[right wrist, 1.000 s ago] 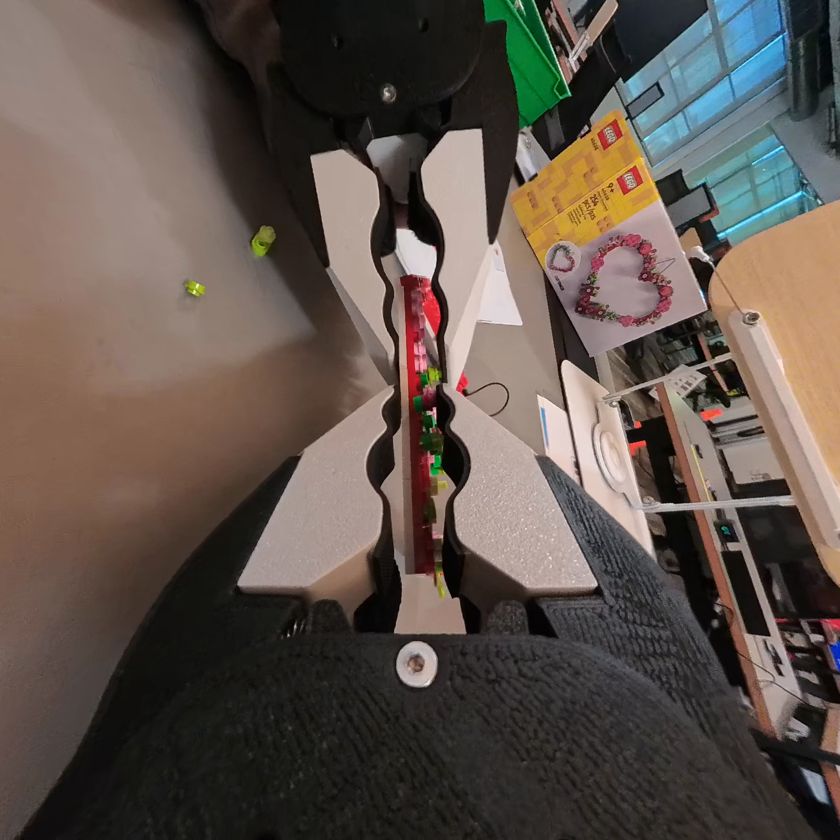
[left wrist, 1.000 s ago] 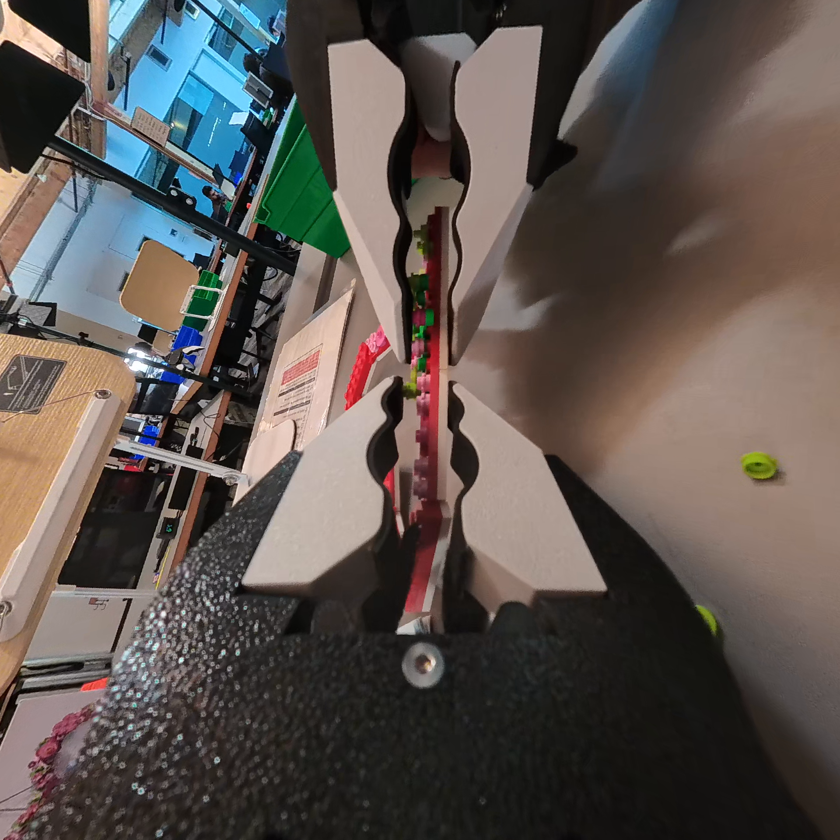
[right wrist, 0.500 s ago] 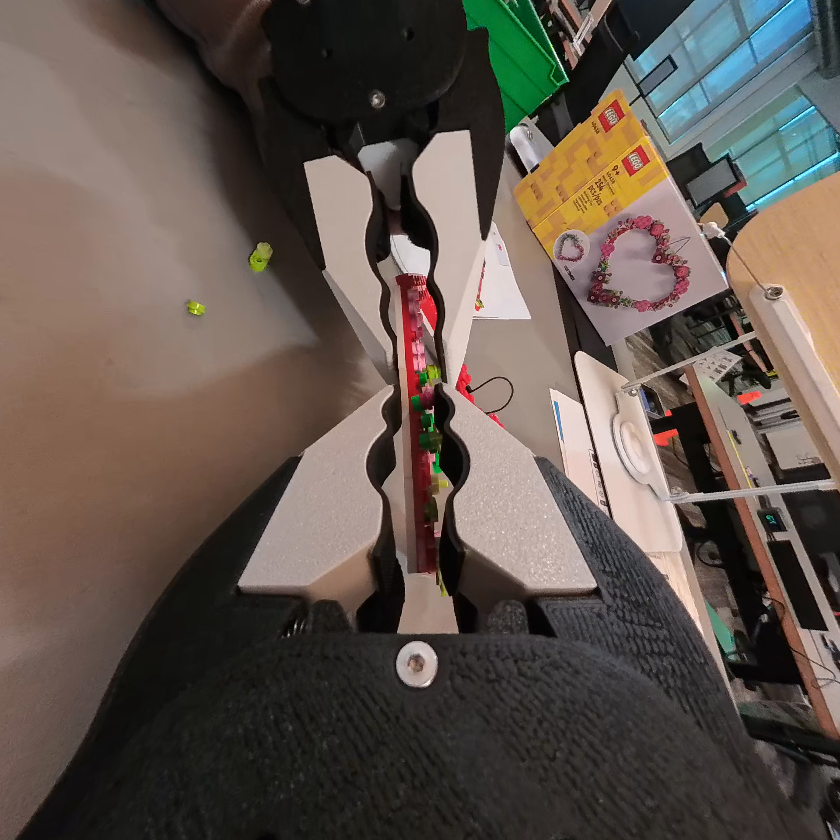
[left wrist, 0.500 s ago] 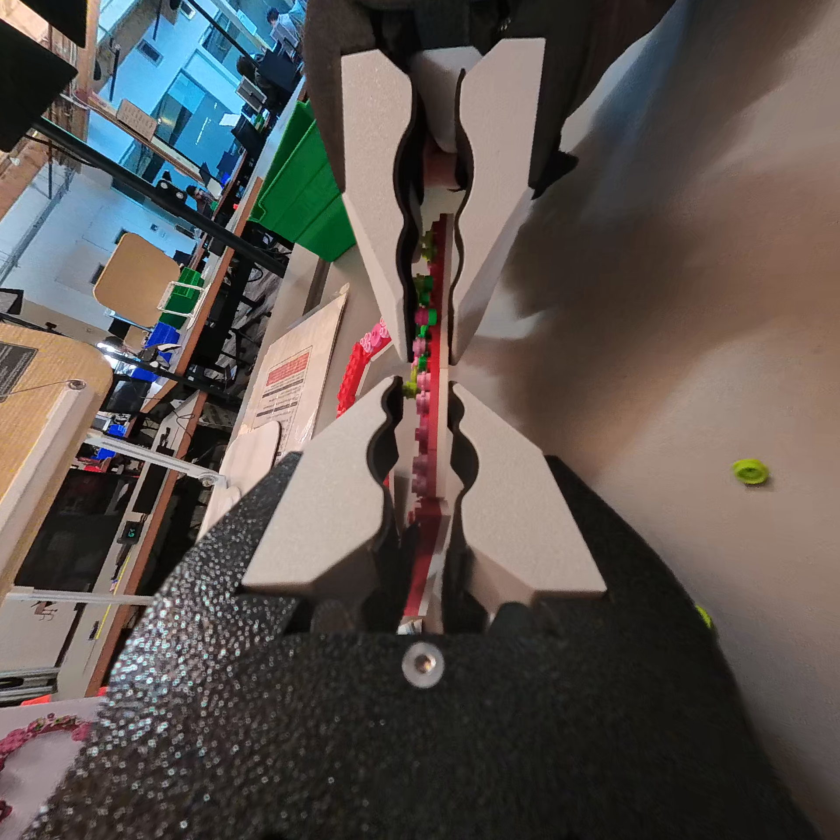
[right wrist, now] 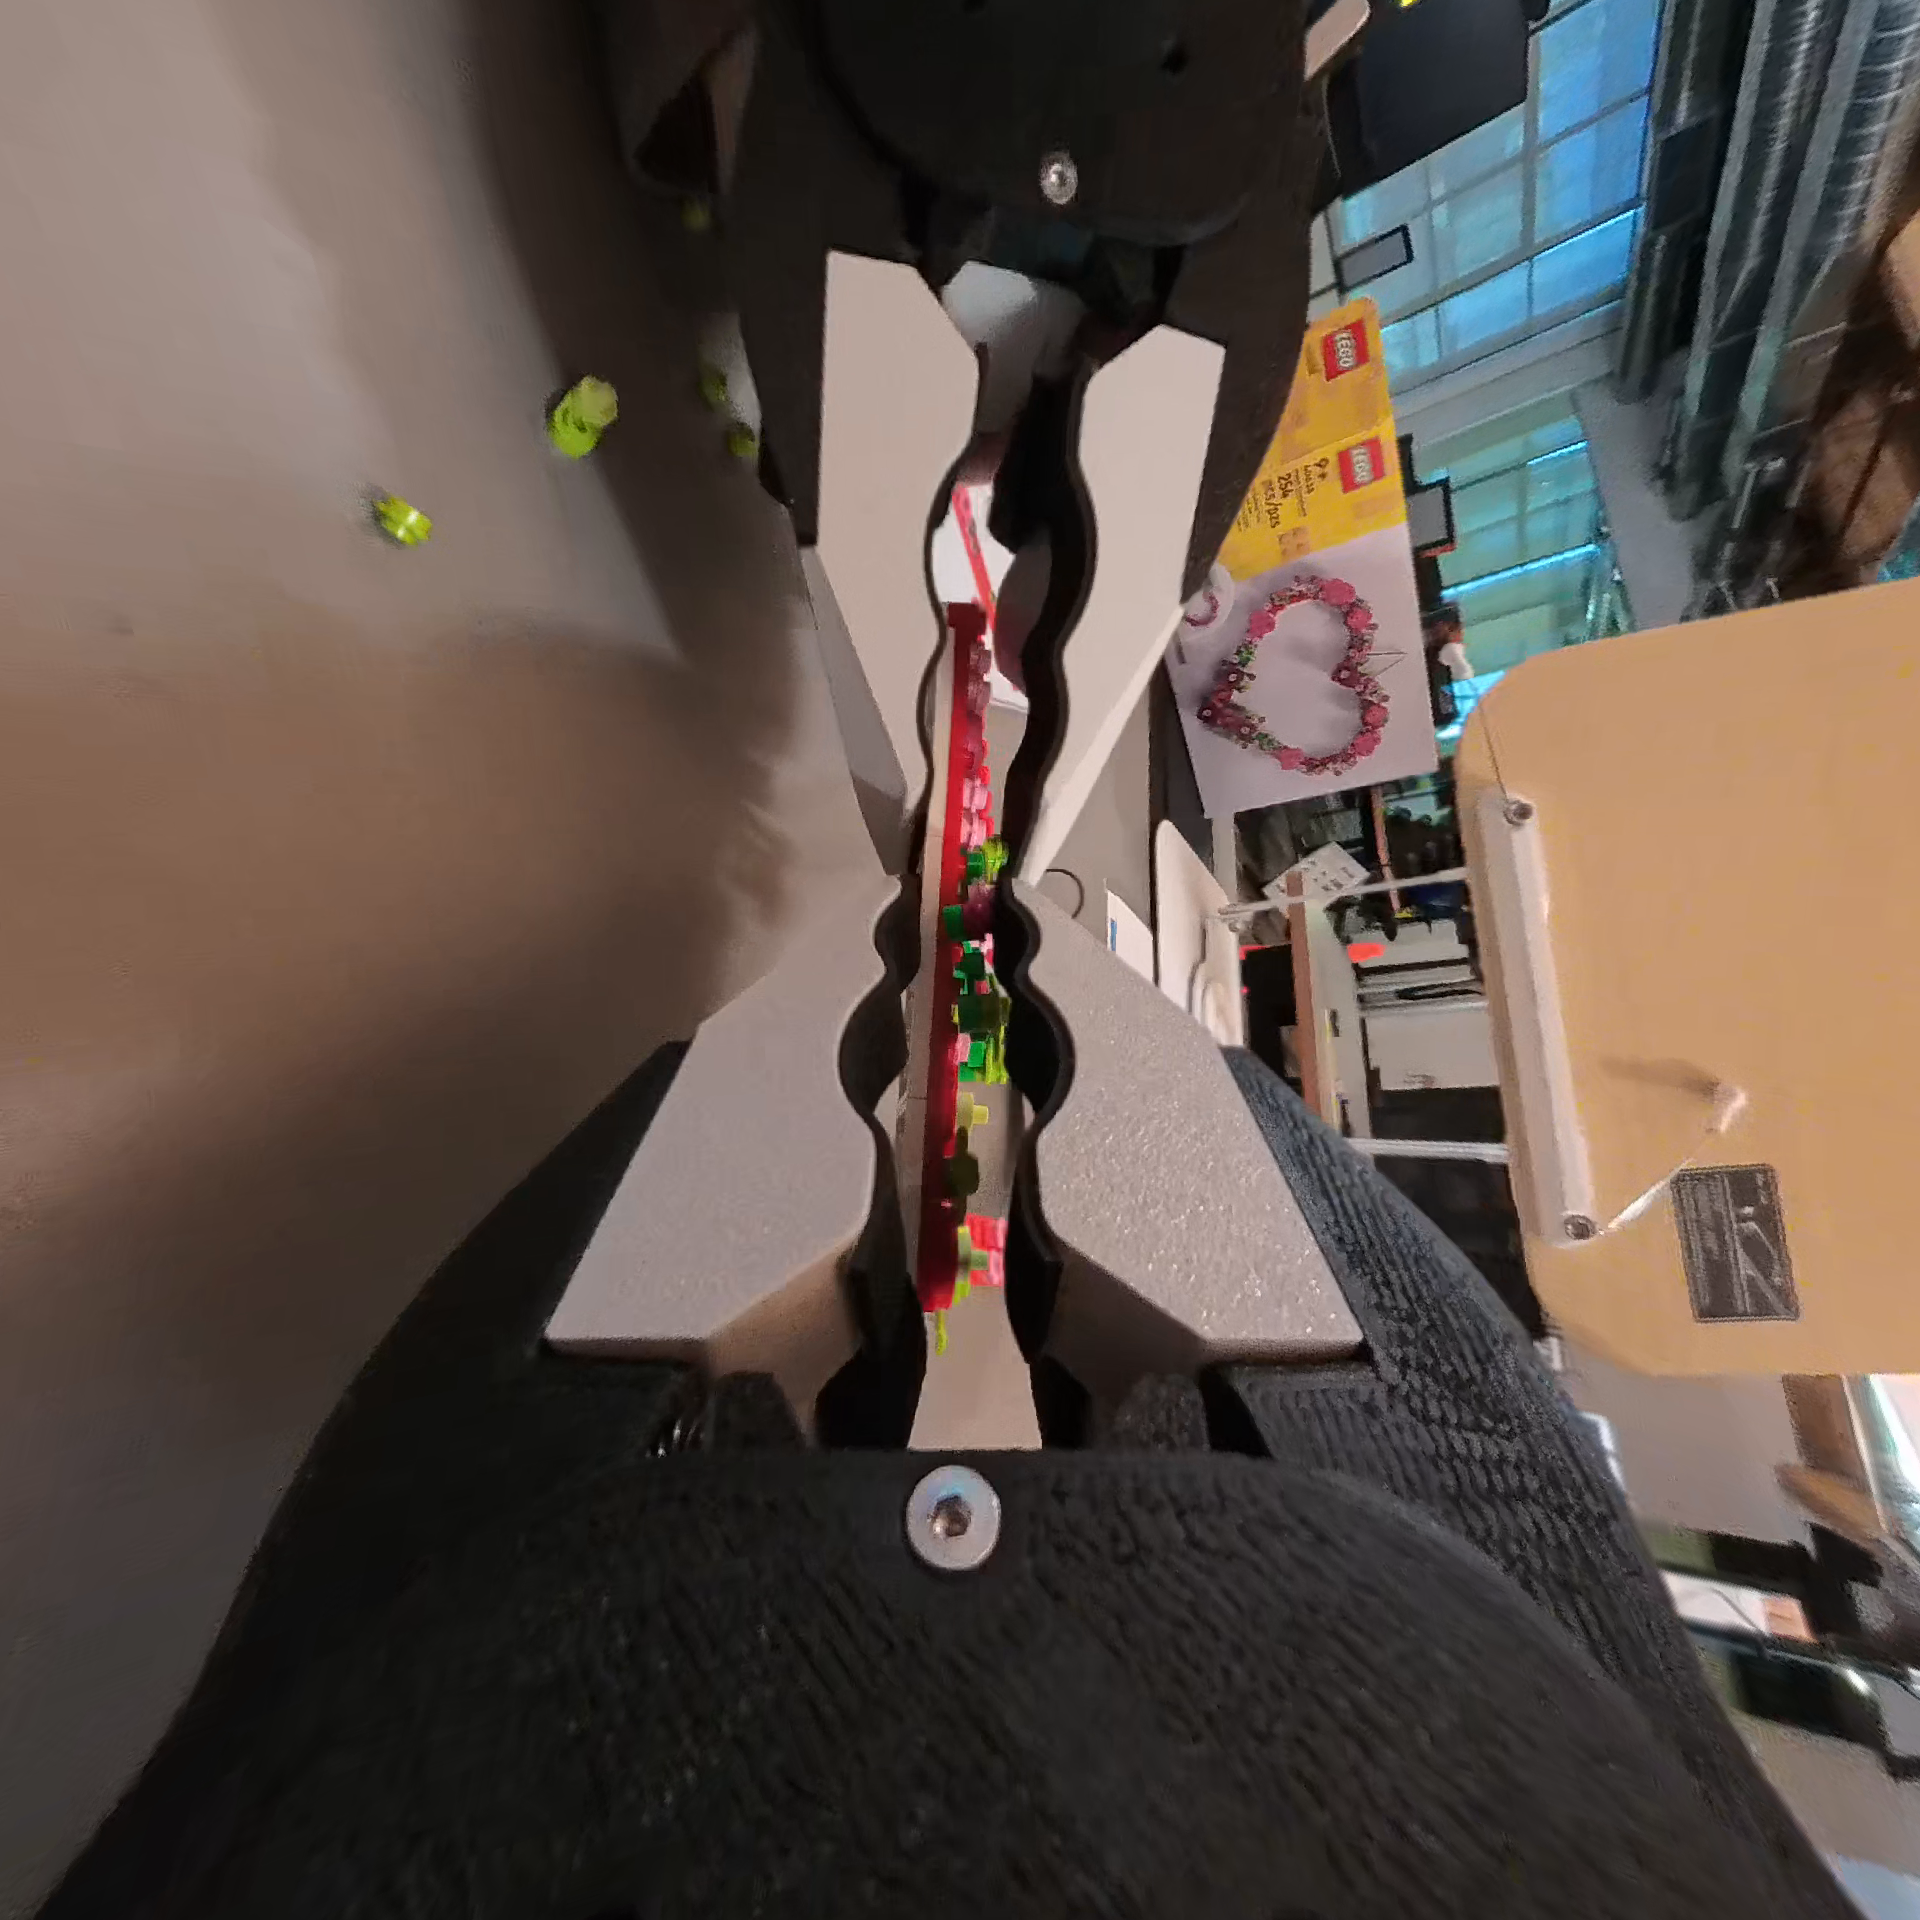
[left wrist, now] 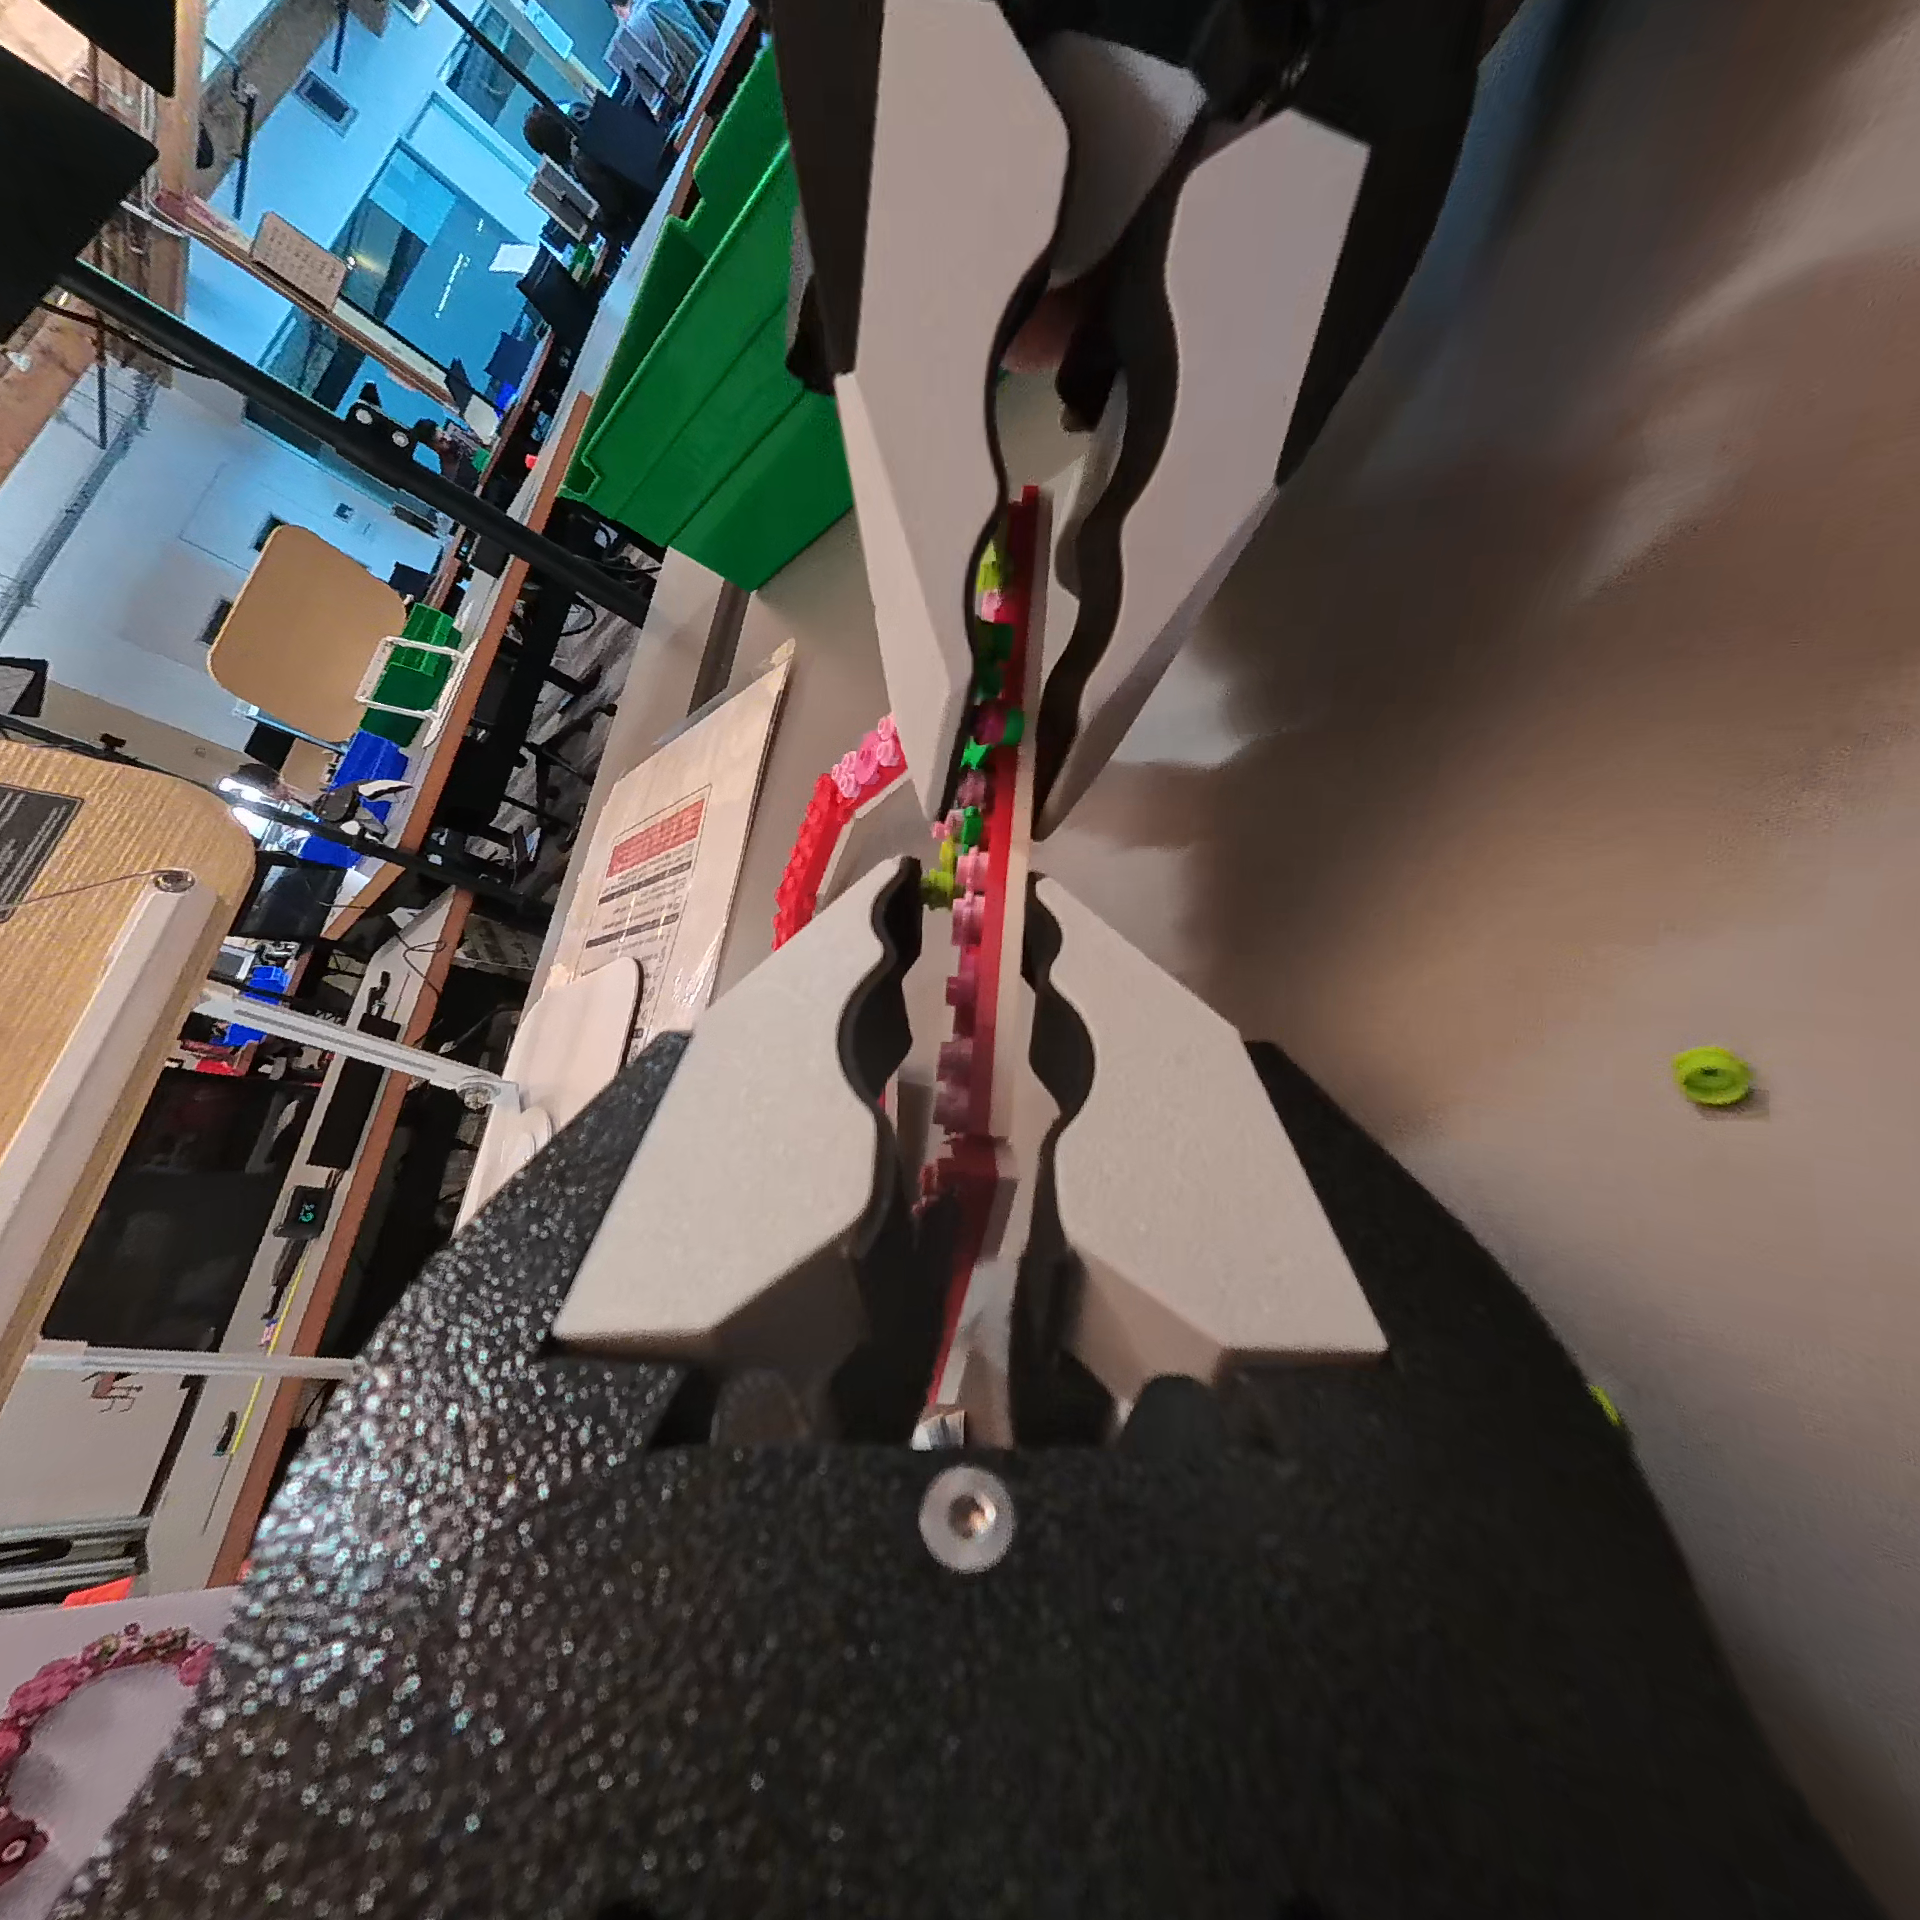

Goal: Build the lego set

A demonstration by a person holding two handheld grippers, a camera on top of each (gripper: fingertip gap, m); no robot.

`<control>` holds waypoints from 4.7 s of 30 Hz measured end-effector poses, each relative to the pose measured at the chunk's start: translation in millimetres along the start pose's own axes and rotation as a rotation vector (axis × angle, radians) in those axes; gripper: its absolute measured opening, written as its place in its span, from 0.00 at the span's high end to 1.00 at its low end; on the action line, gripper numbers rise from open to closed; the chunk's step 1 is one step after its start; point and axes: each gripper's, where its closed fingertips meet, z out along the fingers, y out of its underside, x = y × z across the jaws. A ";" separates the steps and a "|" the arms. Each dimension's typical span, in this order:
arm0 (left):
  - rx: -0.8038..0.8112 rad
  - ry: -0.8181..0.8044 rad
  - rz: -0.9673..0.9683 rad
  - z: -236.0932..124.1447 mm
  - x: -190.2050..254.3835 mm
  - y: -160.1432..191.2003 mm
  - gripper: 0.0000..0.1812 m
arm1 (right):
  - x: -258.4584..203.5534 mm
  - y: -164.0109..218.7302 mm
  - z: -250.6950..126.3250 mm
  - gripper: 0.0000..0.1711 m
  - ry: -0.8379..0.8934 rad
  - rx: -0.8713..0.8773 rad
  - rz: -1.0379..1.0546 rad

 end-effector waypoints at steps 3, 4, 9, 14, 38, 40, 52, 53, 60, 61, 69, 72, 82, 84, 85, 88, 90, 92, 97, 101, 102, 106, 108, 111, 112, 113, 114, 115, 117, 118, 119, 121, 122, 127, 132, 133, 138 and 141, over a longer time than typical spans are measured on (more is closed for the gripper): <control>0.003 -0.009 -0.009 -1.0 -2.5 -0.5 0.91 | 2.5 -0.6 0.1 0.93 0.022 0.000 0.033; 0.004 -0.008 -0.020 -1.1 -3.4 -0.4 0.91 | 3.4 -0.5 0.2 0.93 0.033 -0.007 0.030; -0.003 -0.005 0.003 -0.2 -0.7 1.0 0.91 | 0.2 0.0 0.8 0.93 0.054 -0.029 -0.062; -0.019 0.004 0.007 1.7 0.6 5.2 0.91 | -1.7 2.5 4.0 0.92 0.014 -0.011 0.021; 0.066 0.033 -0.171 -7.1 -17.8 -0.9 0.91 | 18.6 -3.5 -1.2 0.73 -0.157 0.078 0.281; 0.066 0.033 -0.167 -7.1 -17.2 -0.9 0.91 | 18.0 -4.6 0.6 0.73 -0.180 0.079 0.270; 0.073 0.036 -0.133 -7.5 -12.8 -1.9 0.91 | 14.0 -5.8 5.4 0.90 -0.196 0.083 0.192; 0.075 0.035 -0.128 -7.6 -12.5 -2.3 0.91 | 14.0 -5.1 5.4 0.91 -0.195 0.086 0.199; 0.076 0.017 -0.075 -7.8 -8.4 -2.2 0.91 | 8.7 -4.9 5.4 0.91 -0.217 0.120 0.276; 0.080 0.011 -0.062 -8.1 -7.6 -2.4 0.91 | 8.1 -5.4 5.2 0.92 -0.212 0.129 0.272; 0.065 -0.023 0.065 -5.9 7.1 -1.3 0.91 | -7.2 -3.9 3.3 0.92 -0.147 0.145 0.208; 0.056 -0.034 0.079 -5.2 8.9 1.2 0.91 | -10.0 -3.2 5.0 0.92 -0.146 0.146 0.223; 0.051 -0.030 0.158 -2.7 18.1 3.9 0.91 | -24.3 -4.7 2.2 0.81 -0.052 0.117 0.142; 0.048 -0.034 0.201 -2.4 19.8 4.5 0.91 | -23.7 -8.7 -0.5 0.80 -0.067 0.139 0.182; 0.043 -0.035 0.227 -1.8 21.5 5.0 0.91 | -22.6 -10.0 -2.1 0.80 -0.079 0.151 0.214; 0.030 -0.036 0.271 -0.3 25.3 4.9 0.91 | -18.9 -9.4 -5.0 0.82 -0.084 0.150 0.226; 0.031 -0.032 0.259 0.0 25.6 4.6 0.91 | -23.1 -7.3 -3.8 0.83 -0.089 0.126 0.185; 0.035 -0.033 0.252 -0.3 24.7 4.6 0.91 | -29.2 -6.9 -2.3 0.83 -0.105 0.115 0.165; 0.031 -0.037 0.295 -0.1 26.4 5.9 0.91 | -21.4 -9.7 -13.1 0.87 -0.133 0.182 0.328; 0.026 -0.033 0.337 0.7 29.0 7.4 0.91 | -22.3 -1.0 -20.9 0.91 -0.180 0.186 0.407; 0.024 -0.032 0.340 1.1 29.4 7.5 0.91 | -24.6 0.0 -21.4 0.92 -0.195 0.181 0.406; 0.019 -0.034 0.364 1.5 30.7 7.9 0.91 | -32.3 1.2 -20.6 0.94 -0.243 0.161 0.394; 0.016 -0.035 0.381 1.8 31.5 8.1 0.91 | -33.8 1.4 -20.9 0.95 -0.258 0.157 0.395; 0.008 -0.033 0.409 2.7 33.5 8.7 0.91 | -35.1 3.1 -20.7 0.96 -0.269 0.149 0.392; 0.005 -0.034 0.418 2.9 33.9 8.8 0.91 | -35.5 4.5 -20.5 0.97 -0.269 0.144 0.387; 0.002 -0.033 0.423 3.1 34.4 9.0 0.91 | -35.9 5.0 -20.5 0.97 -0.272 0.143 0.385; 0.001 -0.033 0.424 3.4 34.6 9.1 0.91 | -36.2 5.2 -20.6 0.97 -0.275 0.144 0.387; 0.000 -0.030 0.420 3.6 34.9 9.2 0.90 | -36.6 5.3 -20.6 0.97 -0.278 0.144 0.387; -0.002 -0.029 0.412 3.9 34.7 9.2 0.90 | -36.5 5.4 -20.7 0.97 -0.277 0.142 0.380; -0.004 -0.030 0.409 4.0 34.5 9.2 0.90 | -36.3 5.7 -20.7 0.97 -0.276 0.141 0.379; -0.005 -0.030 0.408 4.1 34.6 9.3 0.90 | -36.5 5.7 -20.7 0.97 -0.277 0.140 0.379; -0.006 -0.028 0.404 4.2 34.8 9.4 0.90 | -37.0 5.6 -20.7 0.97 -0.280 0.141 0.377; -0.007 -0.026 0.401 4.3 35.0 9.4 0.90 | -37.3 5.4 -20.8 0.97 -0.281 0.140 0.373; -0.012 -0.024 0.400 4.8 35.2 9.7 0.90 | -37.1 4.9 -20.8 0.96 -0.272 0.139 0.351; -0.009 -0.018 0.378 4.9 35.1 9.4 0.90 | -29.1 -0.4 -17.1 0.82 -0.192 0.132 0.307; -0.008 -0.017 0.375 5.0 35.1 9.3 0.90 | -31.0 -1.7 -15.2 0.82 -0.186 0.122 0.278; -0.022 0.010 0.352 7.0 38.3 11.7 0.91 | -40.9 0.1 -4.3 0.83 -0.137 0.038 0.089; -0.028 0.007 0.356 7.6 37.6 12.5 0.91 | -41.9 -1.2 -2.9 0.84 -0.114 0.024 0.030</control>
